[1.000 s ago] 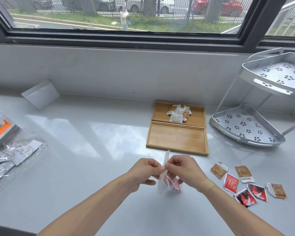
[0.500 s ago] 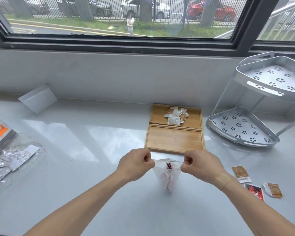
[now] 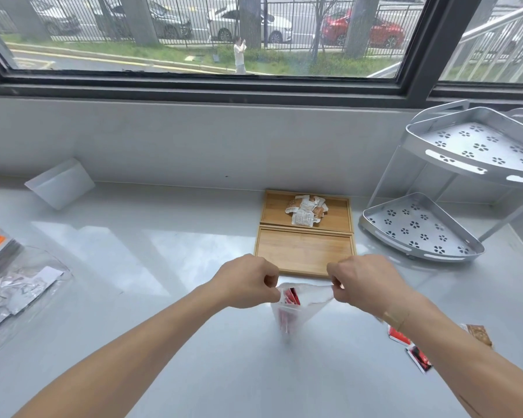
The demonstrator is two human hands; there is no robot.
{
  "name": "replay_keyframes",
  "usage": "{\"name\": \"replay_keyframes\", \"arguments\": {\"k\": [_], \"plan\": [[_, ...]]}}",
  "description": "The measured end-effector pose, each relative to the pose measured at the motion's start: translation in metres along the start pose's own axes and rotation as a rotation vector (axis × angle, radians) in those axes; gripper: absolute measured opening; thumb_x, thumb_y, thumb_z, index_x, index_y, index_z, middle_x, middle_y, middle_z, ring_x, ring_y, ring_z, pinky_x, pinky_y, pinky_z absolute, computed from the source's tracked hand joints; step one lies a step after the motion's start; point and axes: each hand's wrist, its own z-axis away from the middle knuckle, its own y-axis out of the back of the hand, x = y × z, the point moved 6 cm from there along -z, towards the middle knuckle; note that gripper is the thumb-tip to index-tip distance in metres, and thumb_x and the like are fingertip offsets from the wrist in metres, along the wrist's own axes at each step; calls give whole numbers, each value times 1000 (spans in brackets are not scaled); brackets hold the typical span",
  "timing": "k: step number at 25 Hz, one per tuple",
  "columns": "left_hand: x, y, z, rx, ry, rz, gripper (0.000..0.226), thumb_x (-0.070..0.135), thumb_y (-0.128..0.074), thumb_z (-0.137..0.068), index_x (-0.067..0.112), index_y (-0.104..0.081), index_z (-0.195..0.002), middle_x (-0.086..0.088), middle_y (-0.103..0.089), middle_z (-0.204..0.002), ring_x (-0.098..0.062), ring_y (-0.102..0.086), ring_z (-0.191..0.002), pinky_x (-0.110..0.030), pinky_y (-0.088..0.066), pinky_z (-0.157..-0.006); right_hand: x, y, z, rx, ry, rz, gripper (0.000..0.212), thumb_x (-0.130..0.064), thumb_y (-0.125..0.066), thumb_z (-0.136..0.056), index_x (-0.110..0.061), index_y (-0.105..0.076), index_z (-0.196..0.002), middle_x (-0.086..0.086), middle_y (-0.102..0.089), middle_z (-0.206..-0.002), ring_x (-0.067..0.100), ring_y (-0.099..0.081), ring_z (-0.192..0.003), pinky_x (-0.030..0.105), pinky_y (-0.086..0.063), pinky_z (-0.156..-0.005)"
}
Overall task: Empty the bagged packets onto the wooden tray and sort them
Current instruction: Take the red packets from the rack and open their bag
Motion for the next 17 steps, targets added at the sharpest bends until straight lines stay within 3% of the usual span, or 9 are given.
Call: {"name": "replay_keyframes", "arguments": {"k": [3, 4, 6, 9, 13, 15, 17], "plan": [[-2, -10, -3, -50, 151, 505, 17, 25, -61, -71, 22, -56, -55, 7, -58, -59, -10, -59, -59, -25, -49, -52, -27, 24, 19, 469, 80, -267, 18, -36, -60, -84, -24, -68, -95, -8, -68, -91, 21, -65, -89, 31, -52, -64], [-2, -13, -4, -41, 187, 624, 17, 22, -62, -71, 21, -57, -55, 7, -60, -60, -9, -61, -59, -24, -50, -51, -40, 27, 24, 519, 81, -344, 21, -41, -62, -83, -24, -70, -92, -8, -69, -87, 19, -65, -85, 31, -54, -64], [-4, -15, -6, -6, 237, 777, 19, 20, -62, -74, 21, -58, -55, 8, -60, -57, -9, -63, -57, -22, -48, -49, -62, 13, 16, 367, 32, -396, 31, -50, -59, -84, -25, -67, -102, -10, -69, -94, 17, -64, -90, 31, -52, -71], [-12, -13, -6, 26, 272, 945, 17, 19, -64, -75, 18, -59, -59, 6, -57, -54, -13, -62, -55, -21, -47, -48, -69, -11, -2, 173, -85, -475, 25, -41, -50, -93, -27, -59, -112, -9, -67, -108, 19, -60, -105, 33, -48, -79], [-38, -12, -3, 167, 299, 1109, 21, 27, -59, -83, 17, -61, -64, 0, -57, -64, -15, -56, -60, -27, -50, -59, -72, 3, -15, 272, -71, -478, 20, -32, -45, -94, -31, -61, -105, -8, -71, -96, 18, -62, -95, 34, -51, -75], [-65, -32, 0, 244, 460, 1181, 22, 31, -56, -88, 14, -63, -77, -4, -60, -77, -18, -57, -67, -33, -52, -65, -73, 14, -20, 333, -69, -501, 19, -33, -46, -92, -32, -62, -102, -10, -72, -93, 16, -62, -93, 34, -51, -72], [-87, -69, 5, 148, 640, 1241, 28, 35, -54, -93, 9, -65, -96, -10, -65, -96, -24, -62, -80, -38, -56, -75, -74, 27, -27, 378, -58, -527, 17, -34, -48, -90, -32, -62, -99, -11, -72, -91, 16, -62, -91, 33, -50, -69]]}}
